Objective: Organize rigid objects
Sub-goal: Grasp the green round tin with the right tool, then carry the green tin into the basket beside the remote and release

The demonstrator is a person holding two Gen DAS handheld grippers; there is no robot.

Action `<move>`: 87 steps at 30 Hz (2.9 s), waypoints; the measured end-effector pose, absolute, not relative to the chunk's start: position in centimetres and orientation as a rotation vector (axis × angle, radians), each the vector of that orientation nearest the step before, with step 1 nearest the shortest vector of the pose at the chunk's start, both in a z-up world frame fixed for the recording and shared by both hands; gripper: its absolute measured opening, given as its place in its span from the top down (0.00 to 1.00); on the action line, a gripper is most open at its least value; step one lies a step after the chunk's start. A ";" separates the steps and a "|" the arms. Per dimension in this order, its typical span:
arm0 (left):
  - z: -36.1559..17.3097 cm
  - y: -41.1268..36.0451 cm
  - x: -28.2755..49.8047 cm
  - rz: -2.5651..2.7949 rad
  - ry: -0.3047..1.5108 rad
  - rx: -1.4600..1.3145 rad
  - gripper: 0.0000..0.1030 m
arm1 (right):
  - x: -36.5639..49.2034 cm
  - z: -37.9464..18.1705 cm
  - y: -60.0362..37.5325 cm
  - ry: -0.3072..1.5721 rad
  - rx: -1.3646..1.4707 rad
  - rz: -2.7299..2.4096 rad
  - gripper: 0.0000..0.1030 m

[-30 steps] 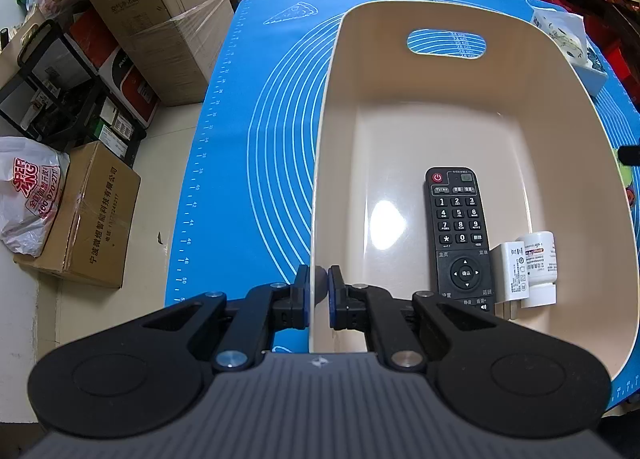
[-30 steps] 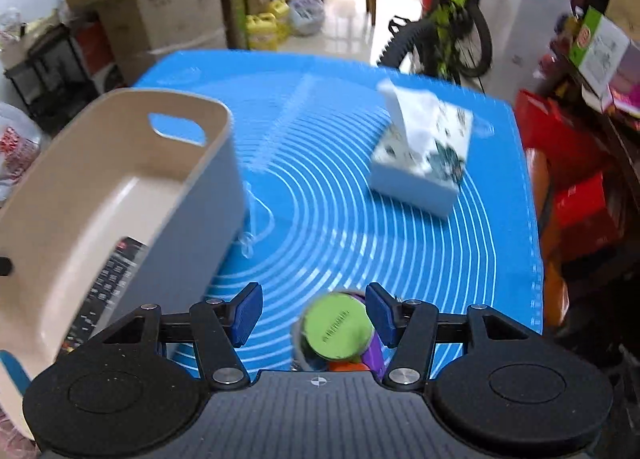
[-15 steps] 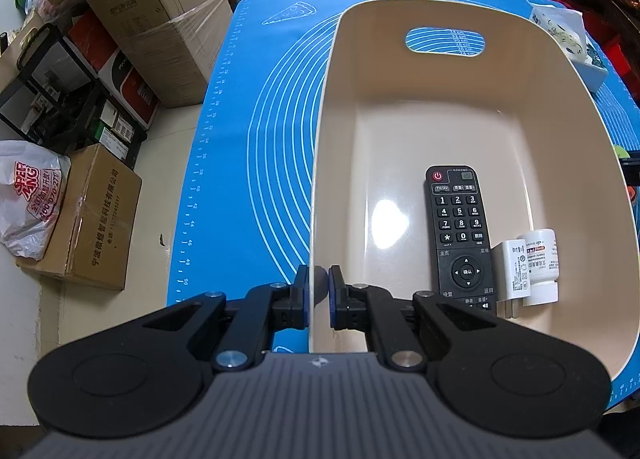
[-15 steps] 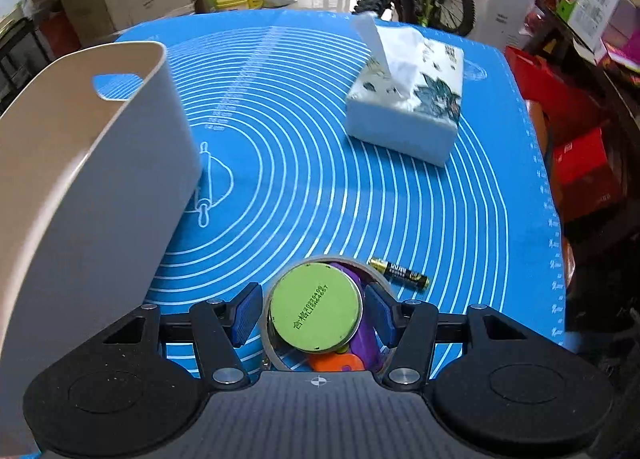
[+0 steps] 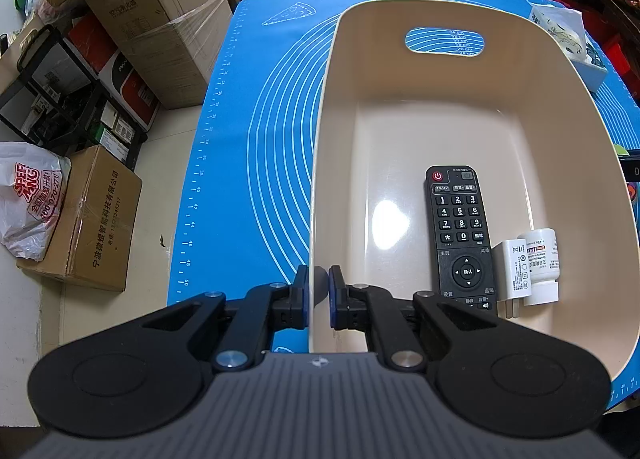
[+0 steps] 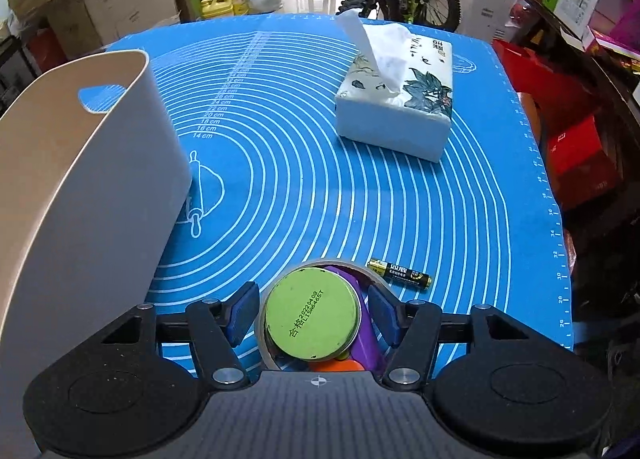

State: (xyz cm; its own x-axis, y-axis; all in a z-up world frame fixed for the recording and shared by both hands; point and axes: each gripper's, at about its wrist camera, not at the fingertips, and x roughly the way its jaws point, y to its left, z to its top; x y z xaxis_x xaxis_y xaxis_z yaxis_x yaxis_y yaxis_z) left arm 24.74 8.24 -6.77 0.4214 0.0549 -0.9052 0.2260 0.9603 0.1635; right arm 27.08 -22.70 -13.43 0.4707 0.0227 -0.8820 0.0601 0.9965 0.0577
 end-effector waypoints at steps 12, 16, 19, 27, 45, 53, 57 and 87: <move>-6.8 8.1 24.8 -0.101 1.132 0.283 0.89 | 27.3 -13.7 -22.8 1.082 0.100 -0.024 0.40; -6.8 8.1 24.8 -0.101 1.132 0.283 0.89 | 27.2 -13.2 -23.6 1.094 0.131 -0.039 0.47; -6.8 8.2 24.8 -0.102 1.133 0.282 0.89 | 26.9 -13.3 -24.2 1.099 0.171 -0.037 0.47; -6.7 8.2 24.9 -0.102 1.133 0.281 0.89 | 26.8 -13.0 -24.8 1.087 0.201 -0.041 0.47; -6.7 8.2 24.9 -0.103 1.133 0.280 0.89 | 27.0 -10.0 -24.5 1.002 0.210 -0.030 0.47; -6.7 8.2 24.8 -0.104 1.133 0.278 0.89 | 26.8 -9.2 -25.4 0.960 0.248 -0.045 0.47; -6.8 8.1 24.8 -0.105 1.132 0.278 0.89 | 26.7 -7.1 -25.2 0.904 0.288 -0.013 0.47; -6.9 8.2 24.9 -0.121 1.135 0.281 0.90 | 26.7 -8.0 -5.2 1.044 -0.140 0.360 0.47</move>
